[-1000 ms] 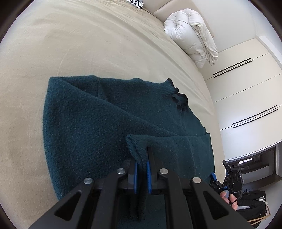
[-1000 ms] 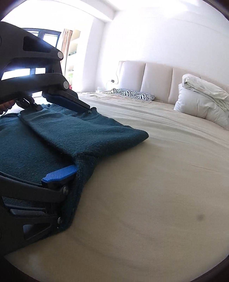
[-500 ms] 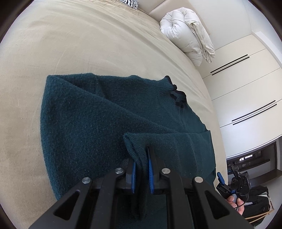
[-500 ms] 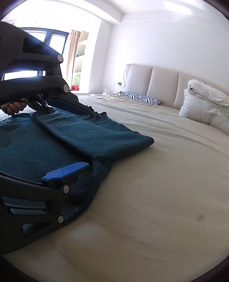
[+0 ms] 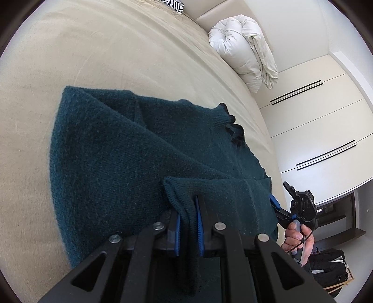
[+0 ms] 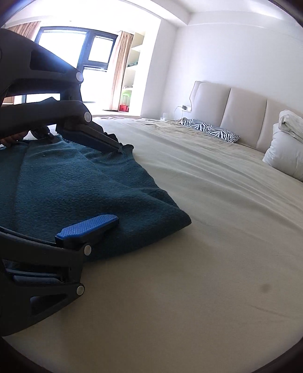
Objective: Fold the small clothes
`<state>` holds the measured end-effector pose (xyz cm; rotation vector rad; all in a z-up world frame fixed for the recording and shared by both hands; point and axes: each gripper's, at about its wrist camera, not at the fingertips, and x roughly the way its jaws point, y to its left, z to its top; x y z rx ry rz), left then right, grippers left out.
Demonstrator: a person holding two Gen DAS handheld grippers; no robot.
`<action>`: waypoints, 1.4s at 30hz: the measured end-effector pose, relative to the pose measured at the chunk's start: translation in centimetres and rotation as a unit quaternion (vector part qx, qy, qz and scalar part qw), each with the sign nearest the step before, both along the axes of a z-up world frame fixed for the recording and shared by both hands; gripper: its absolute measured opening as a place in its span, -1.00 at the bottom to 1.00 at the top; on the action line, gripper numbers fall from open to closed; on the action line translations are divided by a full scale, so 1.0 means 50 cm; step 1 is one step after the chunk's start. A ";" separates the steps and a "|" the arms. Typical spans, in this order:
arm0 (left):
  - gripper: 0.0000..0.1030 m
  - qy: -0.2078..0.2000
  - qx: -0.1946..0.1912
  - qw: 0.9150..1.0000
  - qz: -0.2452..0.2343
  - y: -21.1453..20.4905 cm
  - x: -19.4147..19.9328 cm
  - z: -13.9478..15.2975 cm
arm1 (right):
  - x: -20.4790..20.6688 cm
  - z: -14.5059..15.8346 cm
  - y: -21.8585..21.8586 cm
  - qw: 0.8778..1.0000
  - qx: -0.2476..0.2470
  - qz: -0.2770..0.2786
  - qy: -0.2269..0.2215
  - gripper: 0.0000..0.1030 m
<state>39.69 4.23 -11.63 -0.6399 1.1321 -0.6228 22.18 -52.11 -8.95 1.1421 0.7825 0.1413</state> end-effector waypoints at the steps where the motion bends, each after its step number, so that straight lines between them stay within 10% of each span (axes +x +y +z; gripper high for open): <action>1: -0.73 0.000 -0.003 1.000 0.001 0.001 0.001 -0.001 | 0.015 -0.009 -0.011 1.000 0.012 -0.006 -0.001 0.07; 15: -0.69 -0.008 -0.031 0.999 0.008 0.015 -0.008 -0.001 | -0.101 -0.027 0.028 0.998 0.011 0.051 -0.029 0.05; 20: 0.07 -0.021 -0.012 0.999 0.046 0.051 -0.054 0.044 | -0.243 0.004 0.033 0.998 -0.028 0.057 -0.027 0.06; 22: 0.41 -0.037 0.015 0.997 0.069 0.074 -0.091 0.074 | -0.310 0.007 0.024 0.998 -0.024 0.051 -0.022 0.08; 30: 0.49 -0.062 0.058 0.994 0.074 0.144 -0.327 0.139 | -0.544 0.057 0.054 0.996 -0.072 0.055 -0.025 0.08; 42: 0.49 0.005 0.055 0.997 0.059 0.162 -0.628 0.068 | -0.744 0.051 0.065 0.989 -0.137 0.053 0.021 0.08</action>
